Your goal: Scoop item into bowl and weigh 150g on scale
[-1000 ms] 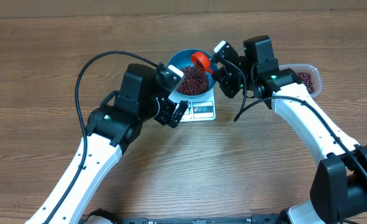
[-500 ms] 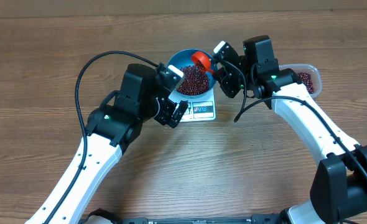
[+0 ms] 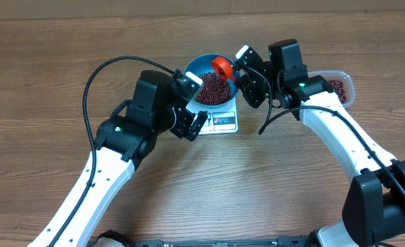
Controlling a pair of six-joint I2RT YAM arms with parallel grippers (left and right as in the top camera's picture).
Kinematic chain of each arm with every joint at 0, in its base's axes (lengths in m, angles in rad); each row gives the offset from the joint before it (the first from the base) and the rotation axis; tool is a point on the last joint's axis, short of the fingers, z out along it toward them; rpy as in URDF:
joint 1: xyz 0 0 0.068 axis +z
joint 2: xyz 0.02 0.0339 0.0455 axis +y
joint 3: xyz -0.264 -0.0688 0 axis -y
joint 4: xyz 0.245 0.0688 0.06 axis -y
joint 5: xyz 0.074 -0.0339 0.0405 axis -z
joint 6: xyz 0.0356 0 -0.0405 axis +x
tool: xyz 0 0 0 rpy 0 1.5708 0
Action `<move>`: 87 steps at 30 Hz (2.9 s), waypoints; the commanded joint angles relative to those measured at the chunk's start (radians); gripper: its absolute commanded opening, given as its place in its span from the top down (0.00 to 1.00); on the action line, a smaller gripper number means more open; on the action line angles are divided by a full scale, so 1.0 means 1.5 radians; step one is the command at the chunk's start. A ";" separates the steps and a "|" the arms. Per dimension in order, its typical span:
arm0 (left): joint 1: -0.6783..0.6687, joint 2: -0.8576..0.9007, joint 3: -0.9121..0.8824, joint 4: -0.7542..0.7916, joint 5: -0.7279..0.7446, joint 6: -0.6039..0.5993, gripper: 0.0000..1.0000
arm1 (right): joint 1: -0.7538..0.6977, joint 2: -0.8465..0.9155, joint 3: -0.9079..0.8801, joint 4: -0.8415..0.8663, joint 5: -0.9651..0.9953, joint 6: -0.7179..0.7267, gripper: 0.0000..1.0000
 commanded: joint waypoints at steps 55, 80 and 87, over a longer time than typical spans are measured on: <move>0.002 -0.013 -0.001 0.000 0.010 0.012 0.00 | 0.002 0.029 0.019 0.002 -0.001 0.107 0.96; 0.002 -0.013 -0.001 0.000 0.010 0.012 0.00 | 0.016 0.073 0.017 0.004 0.000 0.106 0.97; 0.002 -0.013 -0.001 0.000 0.010 0.012 0.00 | 0.023 0.083 0.016 0.004 0.017 0.106 0.96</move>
